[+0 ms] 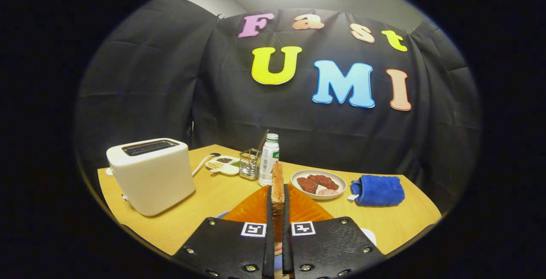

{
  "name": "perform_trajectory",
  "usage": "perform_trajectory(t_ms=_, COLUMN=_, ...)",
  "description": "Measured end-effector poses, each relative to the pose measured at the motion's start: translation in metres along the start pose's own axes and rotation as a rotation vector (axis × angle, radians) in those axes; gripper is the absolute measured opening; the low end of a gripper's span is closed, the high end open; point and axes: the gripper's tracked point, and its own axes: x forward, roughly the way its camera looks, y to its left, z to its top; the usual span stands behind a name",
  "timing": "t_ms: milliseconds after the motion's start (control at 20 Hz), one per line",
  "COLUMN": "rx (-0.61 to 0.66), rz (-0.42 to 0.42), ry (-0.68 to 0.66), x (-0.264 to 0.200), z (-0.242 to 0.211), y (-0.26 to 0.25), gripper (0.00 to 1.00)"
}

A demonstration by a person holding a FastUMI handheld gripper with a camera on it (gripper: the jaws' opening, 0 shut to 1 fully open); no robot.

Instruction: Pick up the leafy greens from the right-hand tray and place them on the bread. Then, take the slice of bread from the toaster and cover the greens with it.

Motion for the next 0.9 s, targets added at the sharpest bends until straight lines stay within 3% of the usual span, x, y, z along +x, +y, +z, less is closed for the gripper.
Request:
perform_trajectory(t_ms=400, rx=-0.071, rz=-0.059, ry=0.052, x=0.001, z=-0.034, y=-0.016, gripper=0.07)
perform_trajectory(t_ms=900, rx=-0.151, rz=0.002, ry=0.079, x=0.003, z=-0.053, y=0.015, gripper=0.08)
